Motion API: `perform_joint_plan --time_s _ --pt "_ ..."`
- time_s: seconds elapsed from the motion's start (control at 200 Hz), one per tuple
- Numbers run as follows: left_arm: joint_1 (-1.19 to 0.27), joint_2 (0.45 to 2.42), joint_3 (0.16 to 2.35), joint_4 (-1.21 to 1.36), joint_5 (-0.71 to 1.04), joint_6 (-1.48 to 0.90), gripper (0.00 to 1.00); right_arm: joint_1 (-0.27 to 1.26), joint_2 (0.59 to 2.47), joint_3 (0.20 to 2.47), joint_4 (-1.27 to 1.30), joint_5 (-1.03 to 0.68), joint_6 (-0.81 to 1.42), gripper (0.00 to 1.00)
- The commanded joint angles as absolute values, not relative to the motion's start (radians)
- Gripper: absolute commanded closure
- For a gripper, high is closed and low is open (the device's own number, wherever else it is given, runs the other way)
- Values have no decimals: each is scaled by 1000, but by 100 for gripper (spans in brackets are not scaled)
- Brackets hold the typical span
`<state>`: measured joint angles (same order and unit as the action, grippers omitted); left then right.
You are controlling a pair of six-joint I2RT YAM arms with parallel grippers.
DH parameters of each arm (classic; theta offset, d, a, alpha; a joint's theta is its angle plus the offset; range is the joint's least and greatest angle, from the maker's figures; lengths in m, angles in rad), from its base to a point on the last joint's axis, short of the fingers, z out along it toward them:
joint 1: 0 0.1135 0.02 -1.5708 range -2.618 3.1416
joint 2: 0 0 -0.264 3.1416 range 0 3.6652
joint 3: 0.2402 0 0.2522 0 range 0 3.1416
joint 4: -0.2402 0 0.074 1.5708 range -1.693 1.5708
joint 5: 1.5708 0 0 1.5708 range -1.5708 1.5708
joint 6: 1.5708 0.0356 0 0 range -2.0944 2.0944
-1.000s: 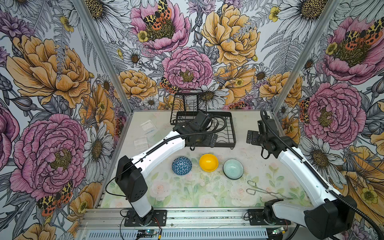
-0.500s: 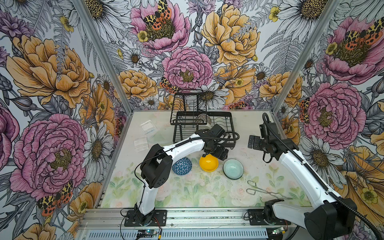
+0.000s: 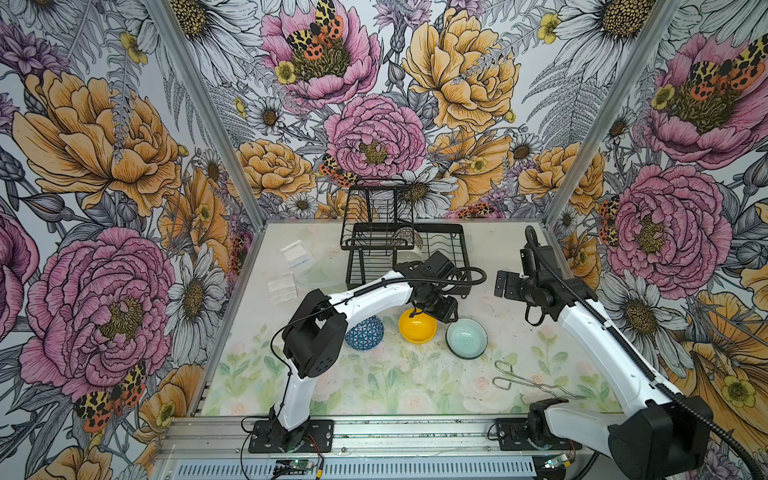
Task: Load the bowls into the dish rack
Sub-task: 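Reach the left gripper to the teal bowl's rim while the right arm moves aside, then close the left gripper on the teal bowl's rim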
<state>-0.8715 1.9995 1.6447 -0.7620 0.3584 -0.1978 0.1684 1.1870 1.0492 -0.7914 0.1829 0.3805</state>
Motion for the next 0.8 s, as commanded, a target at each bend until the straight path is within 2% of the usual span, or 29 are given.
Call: perform_joint_plan --time_s 0.0,0.22,0.525,0.791 --pt "-879 2022 1646 -737 401 -186 63 163 1188 1035 -761 163 372 1" --pt "-885 2049 1653 -735 408 -187 69 162 1183 1020 -748 154 368 1" --pt "-893 2078 1669 -735 415 -194 73 162 1178 1002 -734 142 369 1" --pt "-892 2080 1664 -735 413 -202 87 163 1173 987 -726 137 373 1"
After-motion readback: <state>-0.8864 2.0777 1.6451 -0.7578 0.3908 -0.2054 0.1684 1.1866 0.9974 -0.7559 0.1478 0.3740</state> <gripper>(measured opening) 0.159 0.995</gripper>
